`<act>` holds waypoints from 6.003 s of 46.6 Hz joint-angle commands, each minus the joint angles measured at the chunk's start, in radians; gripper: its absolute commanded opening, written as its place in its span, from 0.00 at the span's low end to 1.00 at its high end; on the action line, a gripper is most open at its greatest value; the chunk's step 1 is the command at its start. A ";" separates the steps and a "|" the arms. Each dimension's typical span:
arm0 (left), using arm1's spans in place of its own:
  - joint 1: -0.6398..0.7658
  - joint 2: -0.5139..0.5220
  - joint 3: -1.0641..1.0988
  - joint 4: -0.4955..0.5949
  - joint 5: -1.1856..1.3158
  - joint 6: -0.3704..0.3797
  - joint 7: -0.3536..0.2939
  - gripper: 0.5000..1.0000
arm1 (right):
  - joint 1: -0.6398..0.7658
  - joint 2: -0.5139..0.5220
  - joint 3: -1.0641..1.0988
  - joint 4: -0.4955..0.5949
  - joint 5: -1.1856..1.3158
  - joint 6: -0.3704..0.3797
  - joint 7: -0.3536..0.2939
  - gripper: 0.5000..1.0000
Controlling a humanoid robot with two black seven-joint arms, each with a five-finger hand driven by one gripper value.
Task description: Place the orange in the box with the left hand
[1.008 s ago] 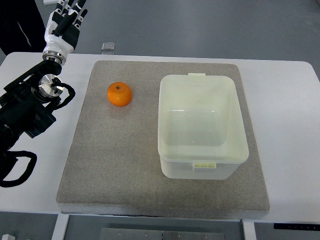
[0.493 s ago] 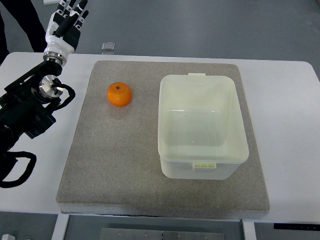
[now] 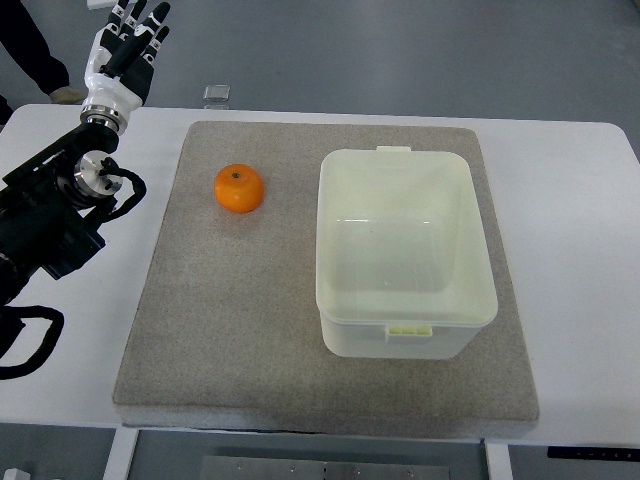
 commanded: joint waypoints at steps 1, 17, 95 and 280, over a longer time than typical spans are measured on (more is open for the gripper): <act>0.001 0.001 0.000 0.003 0.002 0.002 0.000 0.98 | -0.001 0.000 0.000 0.001 0.000 0.001 0.000 0.86; -0.015 0.033 0.052 0.000 0.030 -0.009 0.005 0.98 | 0.000 0.000 0.000 -0.001 0.000 0.001 0.000 0.86; -0.414 0.191 0.732 -0.187 1.240 -0.264 -0.132 0.98 | 0.000 0.000 0.000 0.001 0.000 0.001 0.000 0.86; -0.474 0.143 0.833 -0.141 1.529 -0.032 -0.141 0.00 | -0.001 0.000 0.000 0.001 0.000 0.001 0.000 0.86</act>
